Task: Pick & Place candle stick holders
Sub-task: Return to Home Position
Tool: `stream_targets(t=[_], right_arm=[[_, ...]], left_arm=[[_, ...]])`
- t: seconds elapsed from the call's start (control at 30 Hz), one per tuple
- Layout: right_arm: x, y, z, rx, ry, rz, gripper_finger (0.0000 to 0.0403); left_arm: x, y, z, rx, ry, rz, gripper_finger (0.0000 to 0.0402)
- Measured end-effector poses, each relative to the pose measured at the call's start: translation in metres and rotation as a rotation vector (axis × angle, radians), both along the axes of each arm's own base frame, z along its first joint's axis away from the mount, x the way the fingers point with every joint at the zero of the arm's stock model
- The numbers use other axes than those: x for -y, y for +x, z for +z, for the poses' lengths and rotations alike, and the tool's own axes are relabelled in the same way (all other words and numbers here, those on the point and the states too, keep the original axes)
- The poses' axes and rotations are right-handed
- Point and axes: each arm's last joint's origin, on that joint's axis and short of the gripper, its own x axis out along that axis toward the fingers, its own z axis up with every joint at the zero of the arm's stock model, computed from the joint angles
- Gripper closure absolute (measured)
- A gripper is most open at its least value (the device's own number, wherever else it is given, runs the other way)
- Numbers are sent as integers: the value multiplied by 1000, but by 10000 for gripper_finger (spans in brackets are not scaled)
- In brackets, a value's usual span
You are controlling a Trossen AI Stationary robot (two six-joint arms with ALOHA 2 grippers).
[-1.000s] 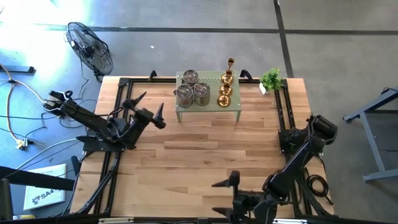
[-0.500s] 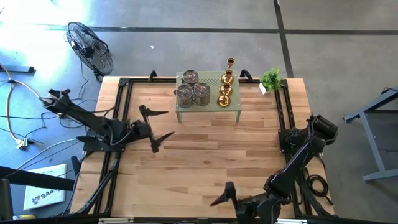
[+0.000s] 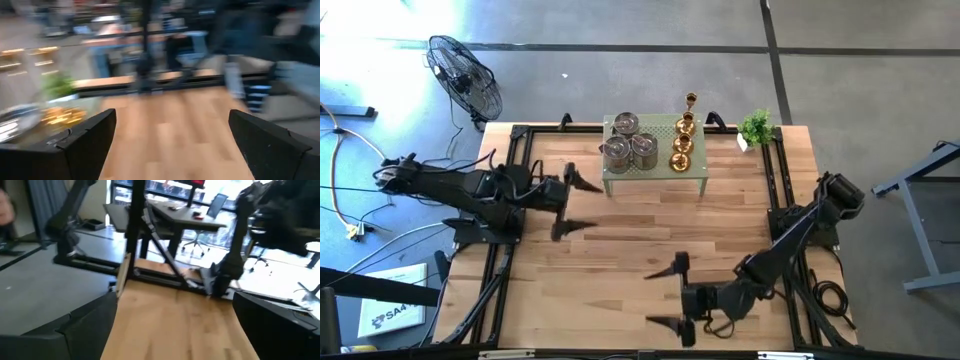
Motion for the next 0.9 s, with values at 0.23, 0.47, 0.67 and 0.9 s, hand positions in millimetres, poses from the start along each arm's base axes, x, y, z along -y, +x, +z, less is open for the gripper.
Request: stream_targets(t=[0.23, 0.47, 0.67, 0.9], right_arm=[[11, 1, 12, 45, -84, -13, 12], [12, 1, 12, 40, -105, -65, 12], [11, 1, 12, 45, -89, -27, 12], [12, 1, 13, 48, 1, -68, 12]], left_arm=[[0, -6, 6, 21, -28, -202, 21], [-3, -7, 8, 31, -70, -104, 21], [-4, -7, 8, 27, -127, -82, 21], [-6, -9, 13, 69, -203, -29, 21]])
